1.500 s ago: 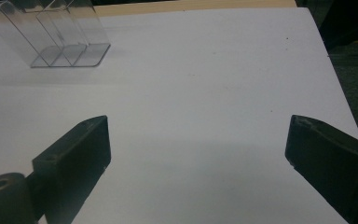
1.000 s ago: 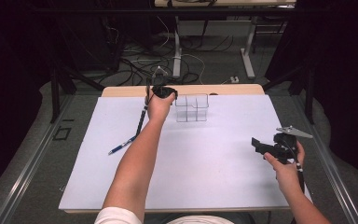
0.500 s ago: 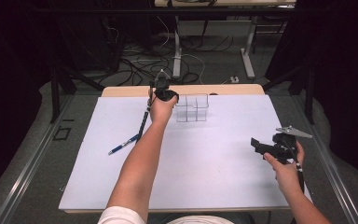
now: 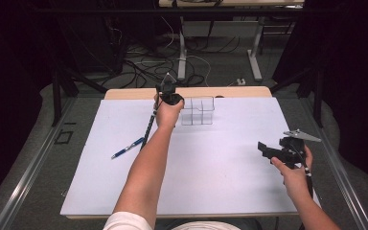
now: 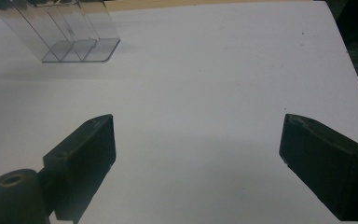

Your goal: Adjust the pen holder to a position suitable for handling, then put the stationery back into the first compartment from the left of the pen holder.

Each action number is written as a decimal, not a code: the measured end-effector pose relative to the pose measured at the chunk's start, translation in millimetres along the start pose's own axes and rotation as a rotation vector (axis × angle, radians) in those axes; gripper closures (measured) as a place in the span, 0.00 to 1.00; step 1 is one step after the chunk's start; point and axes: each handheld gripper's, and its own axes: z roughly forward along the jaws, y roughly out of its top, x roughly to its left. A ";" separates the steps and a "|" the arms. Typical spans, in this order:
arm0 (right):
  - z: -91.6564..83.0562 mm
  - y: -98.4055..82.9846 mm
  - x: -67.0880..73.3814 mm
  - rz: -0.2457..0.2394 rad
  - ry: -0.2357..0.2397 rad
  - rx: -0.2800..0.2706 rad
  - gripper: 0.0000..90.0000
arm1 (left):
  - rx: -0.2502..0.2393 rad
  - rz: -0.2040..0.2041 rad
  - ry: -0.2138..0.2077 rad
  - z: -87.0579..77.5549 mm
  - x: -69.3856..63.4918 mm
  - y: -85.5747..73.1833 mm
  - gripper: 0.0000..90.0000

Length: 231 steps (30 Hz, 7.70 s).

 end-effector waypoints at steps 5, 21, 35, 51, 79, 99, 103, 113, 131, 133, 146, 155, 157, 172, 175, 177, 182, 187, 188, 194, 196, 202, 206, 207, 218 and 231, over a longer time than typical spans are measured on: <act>-0.7 0.2 0.0 0.008 0.001 -0.002 0.11 | 0.000 -0.002 0.010 -0.8 -3.1 -1.3 0.91; -0.2 0.4 -0.6 -0.001 0.001 -0.004 0.12 | -0.039 0.023 0.073 -4.6 2.6 -5.8 0.98; 1.1 0.1 -0.6 0.006 0.001 0.000 0.12 | -0.029 -0.004 0.135 -27.8 17.0 -12.4 0.98; 1.3 1.6 3.7 0.003 0.003 0.000 0.12 | 0.002 0.008 0.177 -49.6 21.3 -37.8 0.98; 4.0 2.1 4.6 -0.009 0.009 0.001 0.12 | 0.053 -0.008 0.169 -46.7 12.5 -47.7 0.96; 4.4 0.7 3.2 0.010 0.002 0.012 0.12 | -0.028 0.114 0.073 -48.2 14.6 -52.3 0.71; 3.3 0.5 1.6 0.006 0.007 0.012 0.12 | -0.043 0.158 0.071 -50.6 12.1 -53.8 0.64; 3.6 -0.5 1.3 0.015 -0.007 0.009 0.12 | -0.127 0.225 0.014 -62.9 15.8 -56.4 0.49; 2.6 -1.0 1.5 0.011 -0.006 0.017 0.13 | -0.203 0.277 -0.029 -97.6 49.9 -60.4 0.31; 2.0 -1.2 0.7 0.001 -0.016 0.013 0.13 | -0.210 0.281 -0.030 -101.9 55.8 -61.4 0.31; 2.3 -0.9 2.0 0.001 -0.013 0.014 0.13 | -0.231 0.255 -0.050 -120.5 86.8 -66.1 0.18; 1.8 -1.0 1.0 -0.006 -0.017 0.012 0.13 | -0.228 0.350 0.034 -127.2 97.2 -70.8 0.18; 1.8 -1.1 2.0 0.001 -0.014 0.015 0.13 | -0.232 0.371 0.052 -127.9 98.8 -72.6 0.19; 1.8 -1.1 3.0 0.000 -0.018 0.015 0.13 | -0.226 0.477 0.138 -136.3 114.3 -82.8 0.24; 2.0 -1.2 2.8 0.000 -0.018 0.016 0.13 | -0.215 0.512 0.150 -137.2 116.1 -84.3 0.28; 2.1 -1.3 2.6 -0.001 -0.018 0.016 0.13 | -0.199 0.539 0.159 -137.9 116.9 -85.3 0.29; 3.0 -1.7 3.2 -0.002 -0.022 0.014 0.13 | -0.190 0.598 0.160 -138.2 118.9 -88.1 0.29; 3.8 -1.8 2.5 -0.015 -0.017 0.009 0.13 | -0.165 0.652 0.181 -136.4 121.1 -93.6 0.30; 3.8 -1.8 2.8 -0.014 -0.016 0.009 0.13 | -0.154 0.673 0.183 -136.1 122.1 -93.9 0.31; 3.4 -1.8 3.2 -0.018 -0.025 0.005 0.13 | -0.121 0.747 0.170 -133.5 125.4 -97.7 0.34; 2.9 -1.4 3.3 -0.017 -0.019 0.009 0.13 | -0.105 0.768 0.174 -132.9 125.9 -98.7 0.34; 2.3 -1.5 3.8 -0.015 -0.017 0.010 0.13 | -0.051 0.795 0.191 -129.4 130.7 -101.0 0.39; 1.7 -1.6 4.1 -0.016 -0.017 0.013 0.13 | -0.009 0.802 0.192 -125.4 136.0 -102.2 0.41; 1.6 -1.6 4.1 -0.016 -0.018 0.014 0.13 | -0.004 0.802 0.190 -124.0 137.4 -102.5 0.41; -1.0 -3.3 4.4 -0.023 -0.019 0.010 0.13 | 0.081 0.847 0.203 -107.3 151.0 -108.8 0.44; -1.0 -4.2 3.0 -0.024 -0.022 0.015 0.13 | 0.212 0.904 0.200 -88.6 158.6 -117.6 0.56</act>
